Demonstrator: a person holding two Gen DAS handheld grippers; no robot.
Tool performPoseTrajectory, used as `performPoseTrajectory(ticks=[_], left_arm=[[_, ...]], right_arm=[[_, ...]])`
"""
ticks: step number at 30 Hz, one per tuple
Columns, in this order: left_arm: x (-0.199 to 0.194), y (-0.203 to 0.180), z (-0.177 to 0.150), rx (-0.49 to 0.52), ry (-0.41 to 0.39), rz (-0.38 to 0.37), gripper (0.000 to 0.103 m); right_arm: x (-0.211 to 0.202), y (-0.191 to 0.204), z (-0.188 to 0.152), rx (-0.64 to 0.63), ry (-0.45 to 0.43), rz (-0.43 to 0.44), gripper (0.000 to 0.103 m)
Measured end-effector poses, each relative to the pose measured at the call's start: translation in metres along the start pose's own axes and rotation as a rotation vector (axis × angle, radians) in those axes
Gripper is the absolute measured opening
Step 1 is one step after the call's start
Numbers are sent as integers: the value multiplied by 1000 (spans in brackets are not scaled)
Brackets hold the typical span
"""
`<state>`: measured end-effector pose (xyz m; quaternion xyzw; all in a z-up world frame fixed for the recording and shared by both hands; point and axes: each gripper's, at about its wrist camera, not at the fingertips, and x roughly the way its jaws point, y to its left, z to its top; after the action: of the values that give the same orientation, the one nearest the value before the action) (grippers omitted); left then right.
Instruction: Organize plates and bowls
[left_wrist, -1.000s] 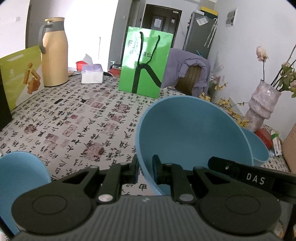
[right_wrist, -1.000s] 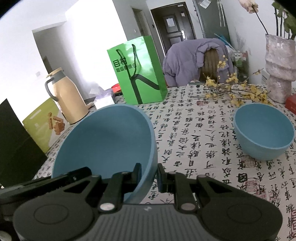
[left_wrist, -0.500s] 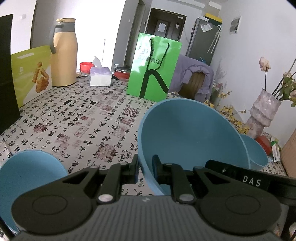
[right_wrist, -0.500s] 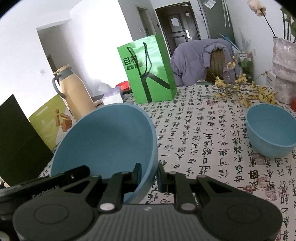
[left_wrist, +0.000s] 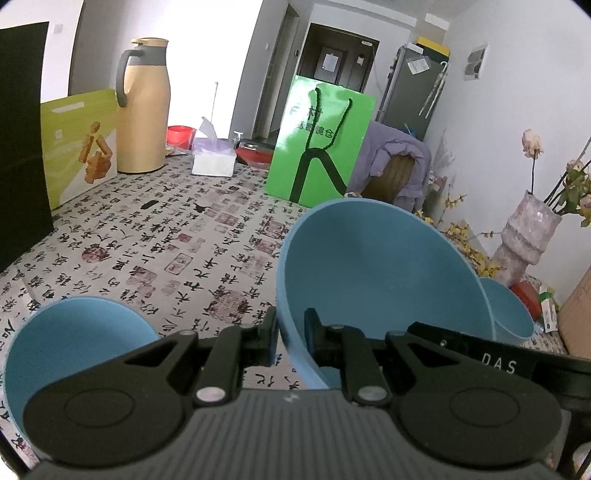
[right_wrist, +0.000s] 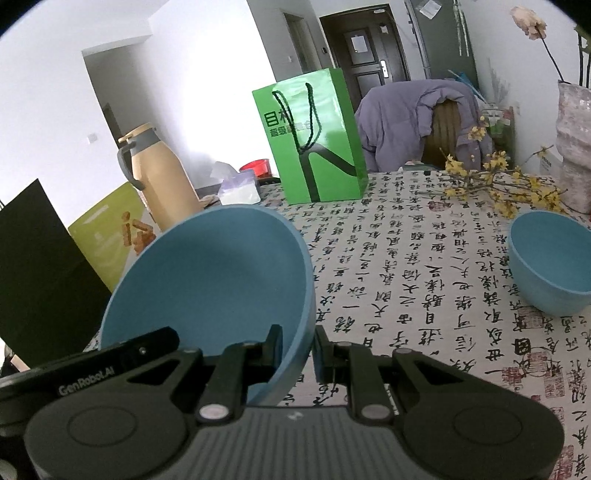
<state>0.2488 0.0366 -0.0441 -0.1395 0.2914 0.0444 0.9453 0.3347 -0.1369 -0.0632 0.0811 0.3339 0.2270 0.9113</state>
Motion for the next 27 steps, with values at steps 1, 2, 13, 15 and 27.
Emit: performPoseTrajectory(ticks=[1,2,13,15,27], left_arm=[[-1,2,0,-2,-1,0,15],[-2,3,0,-4,-3,1,15],[-16,20,0,-31,-20,7,15],[-18,23,0,-36,-23,7,15],[-29,41,0,-61,-37,10,15]], right_arm=[[0,2,-1,-1,0,1,16],[0,4,0,-4,0,3,16],[0,23,-3,-20,2,22,16],[-1,26,-3,-22,1,24,16],[1,47,-5,-44,3,35,16]])
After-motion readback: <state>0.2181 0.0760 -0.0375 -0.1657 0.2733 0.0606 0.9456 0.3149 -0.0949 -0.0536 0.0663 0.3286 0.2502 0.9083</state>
